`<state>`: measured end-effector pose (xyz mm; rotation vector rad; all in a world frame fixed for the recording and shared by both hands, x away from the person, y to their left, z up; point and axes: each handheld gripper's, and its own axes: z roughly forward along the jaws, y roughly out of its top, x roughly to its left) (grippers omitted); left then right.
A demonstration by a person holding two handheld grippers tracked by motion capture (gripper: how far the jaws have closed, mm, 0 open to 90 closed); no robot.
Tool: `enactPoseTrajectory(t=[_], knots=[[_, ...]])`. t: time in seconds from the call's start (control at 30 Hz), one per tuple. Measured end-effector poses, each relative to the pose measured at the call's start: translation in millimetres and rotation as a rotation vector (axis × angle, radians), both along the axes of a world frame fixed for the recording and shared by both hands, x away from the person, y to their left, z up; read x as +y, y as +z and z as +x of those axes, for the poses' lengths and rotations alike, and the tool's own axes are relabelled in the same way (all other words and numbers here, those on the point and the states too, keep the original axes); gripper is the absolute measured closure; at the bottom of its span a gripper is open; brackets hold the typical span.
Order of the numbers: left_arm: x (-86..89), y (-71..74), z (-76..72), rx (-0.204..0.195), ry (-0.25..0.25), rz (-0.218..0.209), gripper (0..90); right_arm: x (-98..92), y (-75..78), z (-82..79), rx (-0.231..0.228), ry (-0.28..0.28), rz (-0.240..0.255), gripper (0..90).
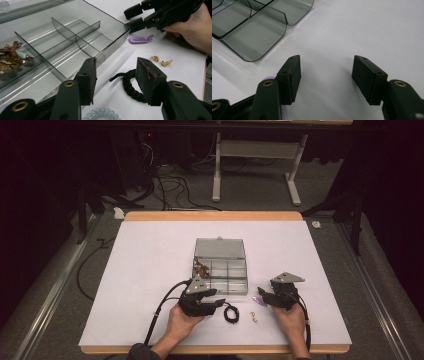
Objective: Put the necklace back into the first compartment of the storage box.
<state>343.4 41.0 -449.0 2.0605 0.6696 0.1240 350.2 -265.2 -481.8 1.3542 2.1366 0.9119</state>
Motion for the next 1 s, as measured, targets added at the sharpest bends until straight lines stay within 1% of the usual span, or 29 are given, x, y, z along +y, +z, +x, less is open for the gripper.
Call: enactPoseTrajectory(t=[0.1,0.27,0.33,0.47,0.57,0.7,0.77,0.83,0.93,1.0], knots=[[-7.4,-2.1,-2.5,-0.005,-0.009,0.015,52.5,-0.1,0.0,0.0,0.000,0.000,0.001,41.0],[-22.4,-11.0,-4.8,-0.011,-0.034,0.065,54.0,-0.1,-0.1,0.0,-0.002,0.001,0.000,41.0],[-26.1,-14.2,-5.0,-0.010,-0.035,0.077,54.7,-0.2,-0.1,0.1,-0.002,0.002,-0.002,41.0],[-30.5,-19.2,-4.0,-0.003,-0.031,0.099,57.0,-0.1,-0.1,0.0,-0.002,0.002,-0.002,41.0],[-32.3,-21.4,-3.9,0.000,-0.034,0.109,62.5,-0.1,-0.1,0.0,-0.002,0.002,-0.002,41.0],[-35.5,-25.4,-4.6,-0.003,-0.049,0.135,68.0,0.0,0.0,-0.1,-0.002,0.001,-0.002,41.0],[-36.6,-27.5,-4.3,0.003,-0.053,0.148,69.4,0.0,0.0,-0.1,-0.002,0.001,-0.002,41.0],[-37.3,-28.7,-3.9,0.011,-0.056,0.152,69.9,-0.1,-0.1,0.0,-0.003,0.002,-0.003,41.0],[-38.7,-28.4,-4.9,-0.001,-0.062,0.165,71.8,0.1,0.0,-0.1,-0.001,0.000,-0.001,41.0],[-40.7,-28.5,-6.4,-0.015,-0.067,0.176,73.9,0.2,0.0,-0.1,-0.001,0.000,-0.002,41.1]])
